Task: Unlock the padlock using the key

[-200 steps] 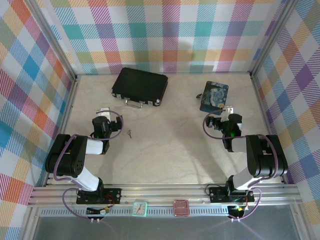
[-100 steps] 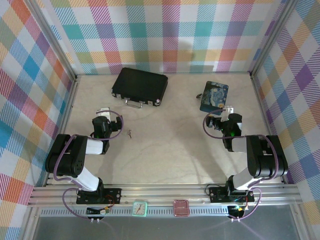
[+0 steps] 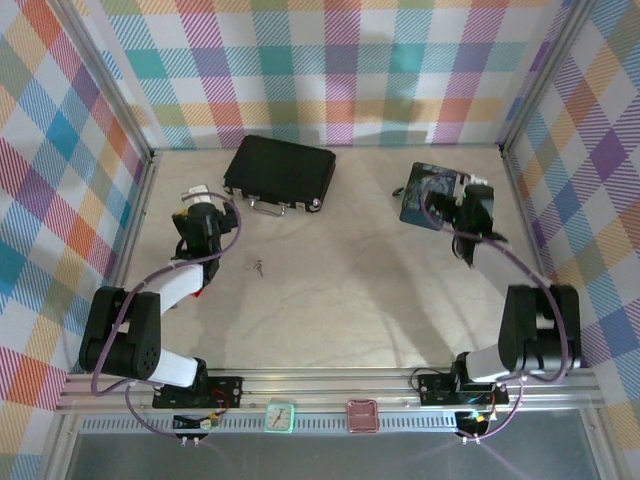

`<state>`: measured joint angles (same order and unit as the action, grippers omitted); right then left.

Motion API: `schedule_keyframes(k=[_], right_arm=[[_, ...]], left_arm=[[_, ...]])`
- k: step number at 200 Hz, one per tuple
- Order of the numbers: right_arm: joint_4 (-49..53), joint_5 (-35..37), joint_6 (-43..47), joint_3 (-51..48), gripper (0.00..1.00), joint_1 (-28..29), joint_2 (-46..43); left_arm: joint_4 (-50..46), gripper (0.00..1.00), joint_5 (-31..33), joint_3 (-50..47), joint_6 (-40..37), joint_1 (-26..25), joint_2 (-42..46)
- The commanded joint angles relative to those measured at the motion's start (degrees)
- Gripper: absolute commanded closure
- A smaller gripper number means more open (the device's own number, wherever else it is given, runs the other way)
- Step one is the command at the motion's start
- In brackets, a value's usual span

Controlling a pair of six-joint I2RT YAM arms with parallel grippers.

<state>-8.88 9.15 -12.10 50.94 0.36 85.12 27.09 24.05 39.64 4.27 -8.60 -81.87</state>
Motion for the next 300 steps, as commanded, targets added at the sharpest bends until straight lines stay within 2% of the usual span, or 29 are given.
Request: schedule_keyframes(k=[1,31,45,74,116,149,170,208,222,238,247,268,300], right_arm=[[13.94,2.92,-3.82,11.55,0.01,-1.20,6.30],[22.55,-5.04,-5.85,26.99,0.01,-4.99,16.84],[26.40,-5.11,-6.32,32.13,0.01,-5.67,21.12],[22.92,-9.75,-5.04,31.81,0.01,-6.62,24.68],[23.81,-22.95,-1.87,35.44,0.02,-6.69,30.69],[25.44,-30.51,-0.69,35.74,0.13,-6.54,33.12],[27.78,-32.15,2.55,33.91,0.19,-5.96,32.56],[31.92,-27.85,6.35,26.93,0.31,-2.18,27.40],[32.23,-24.24,6.98,22.59,0.32,0.77,23.87],[34.39,-15.06,6.32,17.30,0.34,5.76,19.34],[34.73,-12.88,5.27,13.87,0.34,8.19,16.68],[33.75,-16.70,1.95,6.67,0.34,11.33,10.96],[31.40,-24.32,-1.88,-0.94,0.36,12.04,5.92]], left_arm=[[-7.74,0.01,-2.73,4.09,5.79,-1.14,0.43],[-6.41,0.02,-12.42,4.80,10.84,-2.70,-2.07],[-7.98,0.02,-15.79,5.33,14.53,-3.23,-2.84],[-9.96,0.02,-19.69,4.68,19.89,-4.23,-2.46],[-12.36,0.02,-23.60,4.34,22.54,-4.41,-1.82],[-10.68,0.02,-23.85,3.04,24.83,-4.50,-1.40],[-7.07,0.02,-24.50,1.47,26.69,-4.58,-1.03],[-6.61,0.02,-27.93,2.84,27.93,-4.58,-0.55],[-7.34,0.02,-30.36,3.99,27.94,-4.66,-0.14],[-8.54,0.02,-32.71,4.60,28.44,-4.84,1.02],[-9.94,0.02,-33.63,4.83,28.67,-4.98,2.07],[-12.57,0.02,-34.82,4.14,29.91,-6.63,5.34],[-14.03,0.06,-34.41,1.23,31.74,-14.27,8.22]])
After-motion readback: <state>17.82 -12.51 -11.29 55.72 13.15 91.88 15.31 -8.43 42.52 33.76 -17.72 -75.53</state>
